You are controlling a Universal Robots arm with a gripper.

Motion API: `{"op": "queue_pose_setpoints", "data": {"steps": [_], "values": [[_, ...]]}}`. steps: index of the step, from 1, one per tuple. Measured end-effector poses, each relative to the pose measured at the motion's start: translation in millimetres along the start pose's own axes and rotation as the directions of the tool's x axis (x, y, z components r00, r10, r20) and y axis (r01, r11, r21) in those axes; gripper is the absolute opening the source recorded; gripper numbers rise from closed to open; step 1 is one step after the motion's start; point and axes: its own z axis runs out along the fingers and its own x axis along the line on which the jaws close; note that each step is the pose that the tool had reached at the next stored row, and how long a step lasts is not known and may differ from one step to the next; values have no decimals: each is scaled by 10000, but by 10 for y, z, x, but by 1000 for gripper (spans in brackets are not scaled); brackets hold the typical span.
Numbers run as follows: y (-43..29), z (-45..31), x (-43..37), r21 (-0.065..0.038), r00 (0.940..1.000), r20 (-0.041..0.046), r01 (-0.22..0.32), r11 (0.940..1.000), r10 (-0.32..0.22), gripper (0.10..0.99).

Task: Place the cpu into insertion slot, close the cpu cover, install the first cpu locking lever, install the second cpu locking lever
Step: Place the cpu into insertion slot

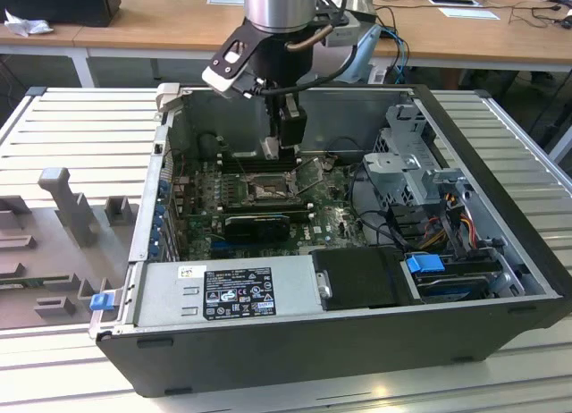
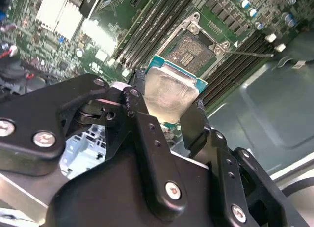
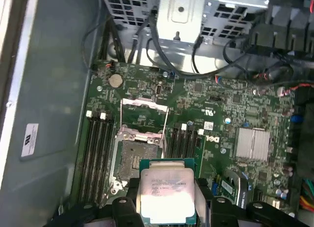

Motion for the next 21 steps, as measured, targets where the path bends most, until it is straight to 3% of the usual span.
{"op": "queue_pose_setpoints", "data": {"steps": [4,8,12,21], "values": [[-6,71,-1,-4,9972,70,-748,9972,748,529],[-10,141,11,-3,9968,101,-787,9969,787,529],[-13,294,80,-4,9969,100,-786,9969,786,529],[-30,490,169,-6,9965,100,-825,9966,825,529]]}}
